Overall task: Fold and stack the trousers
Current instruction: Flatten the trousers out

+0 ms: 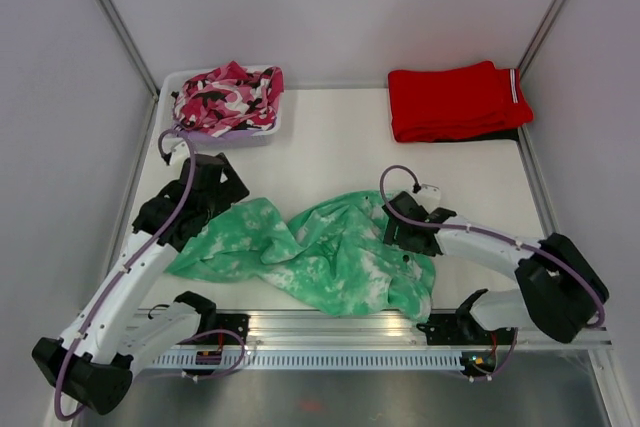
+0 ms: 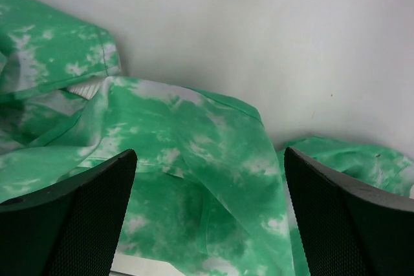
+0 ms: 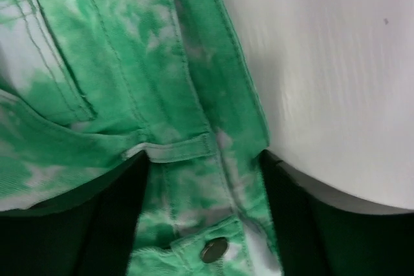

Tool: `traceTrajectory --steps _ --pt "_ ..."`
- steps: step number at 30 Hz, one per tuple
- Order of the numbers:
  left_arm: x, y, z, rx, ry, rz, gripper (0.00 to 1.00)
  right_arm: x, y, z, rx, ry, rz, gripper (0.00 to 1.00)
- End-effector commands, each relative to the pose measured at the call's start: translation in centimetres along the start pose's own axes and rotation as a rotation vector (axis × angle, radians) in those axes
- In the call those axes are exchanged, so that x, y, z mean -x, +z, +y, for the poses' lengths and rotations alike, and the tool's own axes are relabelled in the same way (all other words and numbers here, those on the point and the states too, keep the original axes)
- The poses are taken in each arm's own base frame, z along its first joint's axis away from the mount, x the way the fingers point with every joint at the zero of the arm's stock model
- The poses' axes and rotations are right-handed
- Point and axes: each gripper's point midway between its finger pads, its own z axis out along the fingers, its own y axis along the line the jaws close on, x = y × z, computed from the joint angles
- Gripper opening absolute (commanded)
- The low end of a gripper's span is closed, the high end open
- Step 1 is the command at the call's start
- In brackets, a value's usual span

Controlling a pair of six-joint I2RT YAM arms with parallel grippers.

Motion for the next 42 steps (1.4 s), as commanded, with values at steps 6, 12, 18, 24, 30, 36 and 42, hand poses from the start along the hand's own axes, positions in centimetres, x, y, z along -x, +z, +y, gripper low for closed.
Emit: traceTrajectory --steps 6,12,18,24,30,36,42 --pt "-4.5 1.1 1.3 -0.023 0.079 0.131 1.0 5.5 2.7 0.5 -0.059 0.048 -0.092 0.0" --pt "-6.7 1.7 2.7 0.017 0.03 0.21 1.0 11.2 -0.4 -6.2 -0.134 0.149 -0.189 0.0" --pt "-6.4 1.8 7.2 0.199 -0.119 0.248 1.0 13.1 -3.0 -8.3 -0.061 0.236 -0.242 0.0" --pt "-5.1 0.1 10.0 0.3 -0.246 0.193 1.0 12.4 -3.0 -7.0 0.022 0.203 -0.172 0.33" --pt "-4.3 1.5 11.4 0.338 -0.355 0.169 1.0 17.6 -9.4 -2.3 0.293 0.153 -0.288 0.58" --pt "-5.5 6.7 11.7 0.394 -0.436 0.236 1.0 20.2 -11.9 1.2 0.461 0.091 -0.327 0.67" --pt "-5.0 9.6 13.2 0.508 -0.436 0.225 0.75 18.4 -9.9 3.4 0.535 0.057 -0.27 0.67"
